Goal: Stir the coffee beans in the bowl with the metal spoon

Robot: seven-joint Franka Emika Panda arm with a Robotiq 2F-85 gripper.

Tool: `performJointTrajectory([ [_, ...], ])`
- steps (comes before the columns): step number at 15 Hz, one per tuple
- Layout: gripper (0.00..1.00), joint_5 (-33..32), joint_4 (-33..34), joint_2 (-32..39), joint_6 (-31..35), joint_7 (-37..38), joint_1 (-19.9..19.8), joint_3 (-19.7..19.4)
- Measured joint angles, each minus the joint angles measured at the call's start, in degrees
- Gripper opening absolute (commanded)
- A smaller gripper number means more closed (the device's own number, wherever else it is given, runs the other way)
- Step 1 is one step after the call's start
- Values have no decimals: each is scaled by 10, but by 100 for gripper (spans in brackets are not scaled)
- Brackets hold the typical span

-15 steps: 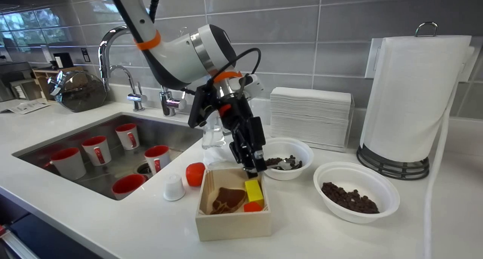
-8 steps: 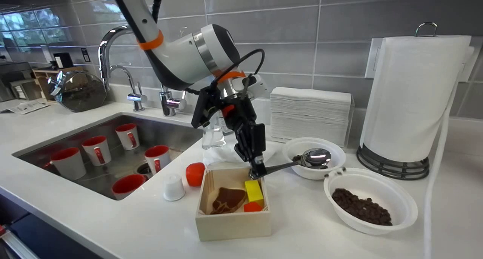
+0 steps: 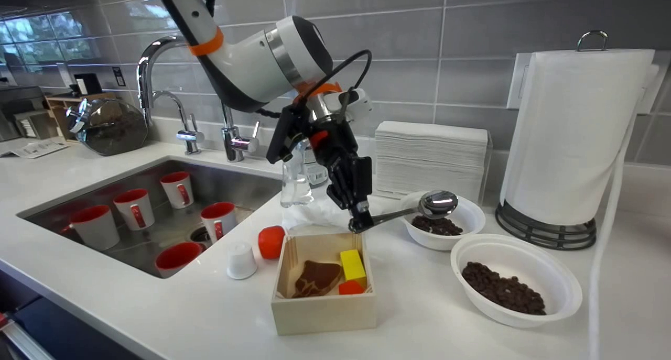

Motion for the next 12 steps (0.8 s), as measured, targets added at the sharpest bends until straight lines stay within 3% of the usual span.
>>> performJointTrajectory([
  [6, 1, 89, -53, -101, 9, -86, -13, -7],
  [12, 1, 177, -161, -219, 63, -174, -78, -74],
])
